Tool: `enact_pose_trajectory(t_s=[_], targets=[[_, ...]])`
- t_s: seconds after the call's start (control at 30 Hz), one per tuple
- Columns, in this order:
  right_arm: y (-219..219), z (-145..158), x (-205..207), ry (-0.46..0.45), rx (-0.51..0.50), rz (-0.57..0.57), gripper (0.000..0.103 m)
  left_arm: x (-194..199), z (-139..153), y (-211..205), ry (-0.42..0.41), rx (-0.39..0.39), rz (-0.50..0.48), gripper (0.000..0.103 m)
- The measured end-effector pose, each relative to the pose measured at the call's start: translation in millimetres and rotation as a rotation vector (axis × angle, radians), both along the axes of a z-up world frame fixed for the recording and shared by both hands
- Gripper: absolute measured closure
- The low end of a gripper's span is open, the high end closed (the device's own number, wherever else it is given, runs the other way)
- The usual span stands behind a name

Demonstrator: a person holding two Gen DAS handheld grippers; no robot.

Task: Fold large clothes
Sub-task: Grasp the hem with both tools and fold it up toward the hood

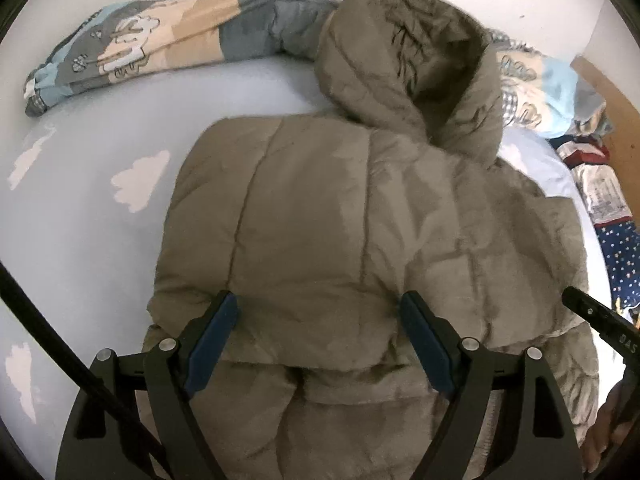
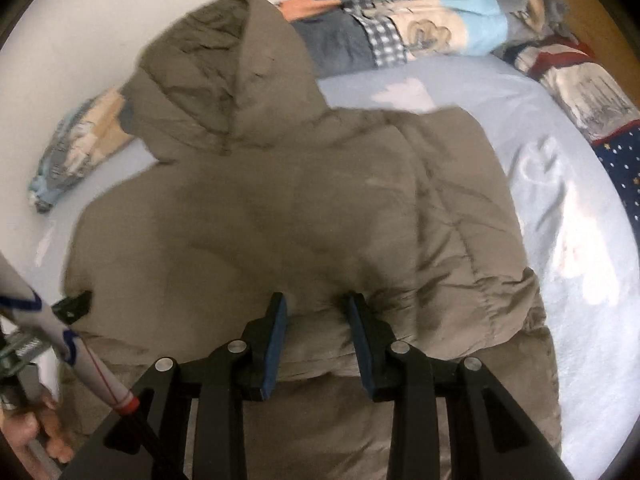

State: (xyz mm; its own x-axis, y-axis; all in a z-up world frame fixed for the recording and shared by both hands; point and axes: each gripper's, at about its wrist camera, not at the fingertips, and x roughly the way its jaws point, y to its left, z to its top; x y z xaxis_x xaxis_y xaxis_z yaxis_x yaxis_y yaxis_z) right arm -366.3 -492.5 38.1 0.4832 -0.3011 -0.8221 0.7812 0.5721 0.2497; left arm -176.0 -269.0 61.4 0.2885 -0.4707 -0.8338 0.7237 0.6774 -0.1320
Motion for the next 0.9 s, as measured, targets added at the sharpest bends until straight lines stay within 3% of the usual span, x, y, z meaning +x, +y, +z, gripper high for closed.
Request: enact_pose_trajectory(t_s=[0.17, 0.5, 0.63, 0.77, 0.9], targets=[[22.9, 21.1, 8.2, -0.022, -0.057, 0.047, 0.067, -15.4, -3.9, -5.2, -0.016, 0.031, -0.036, 0.019], [19.7, -19.7, 20.0, 0.031, 0.017, 0.066, 0.066, -15.6, -18.8, -12.8, -0.008, 0.080, -0.035, 0.019], [19.6, -11.9, 19.0, 0.025, 0.020, 0.060, 0.066, -18.2, -6.5, -8.0, -0.015, 0.057, -0.033, 0.019], [21.8, 5.5, 7.1, -0.048, 0.059, 0.052, 0.066, -26.0, 12.8, 0.8, -0.017, 0.024, -0.028, 0.019], [32.4, 29.8, -7.4, -0.092, 0.064, 0.051, 0.066, -41.6, 58.4, 20.8, -0.056, -0.057, -0.021, 0.019]])
